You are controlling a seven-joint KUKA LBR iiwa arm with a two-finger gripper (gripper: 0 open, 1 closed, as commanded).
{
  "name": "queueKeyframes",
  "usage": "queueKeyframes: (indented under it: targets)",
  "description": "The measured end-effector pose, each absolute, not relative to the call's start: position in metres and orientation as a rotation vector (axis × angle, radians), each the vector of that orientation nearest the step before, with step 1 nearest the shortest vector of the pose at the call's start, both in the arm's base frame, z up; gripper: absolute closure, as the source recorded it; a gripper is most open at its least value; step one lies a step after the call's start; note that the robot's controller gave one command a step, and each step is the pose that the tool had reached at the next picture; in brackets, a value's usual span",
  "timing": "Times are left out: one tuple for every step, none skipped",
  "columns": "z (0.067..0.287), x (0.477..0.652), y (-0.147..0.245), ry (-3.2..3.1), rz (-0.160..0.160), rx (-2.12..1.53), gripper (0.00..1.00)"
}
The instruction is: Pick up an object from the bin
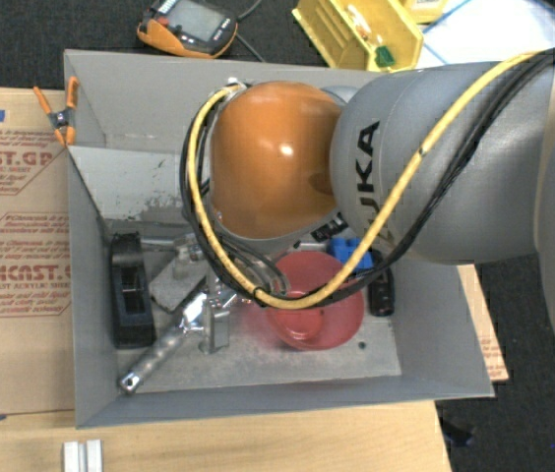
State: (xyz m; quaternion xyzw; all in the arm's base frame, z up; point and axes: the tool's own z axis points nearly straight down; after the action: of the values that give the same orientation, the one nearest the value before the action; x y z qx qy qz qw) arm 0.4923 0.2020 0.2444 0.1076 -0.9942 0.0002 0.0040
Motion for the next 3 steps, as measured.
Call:
queueKeyframes:
  targets:
    - [0.320,0.496,0.202,-3.140,-0.007,0.287,0.00]
    - [0.330,0.496,0.196,-3.134,-0.005,0.290,0.00]
    - [0.276,0.516,0.232,-3.105,-0.006,0.539,0.00]
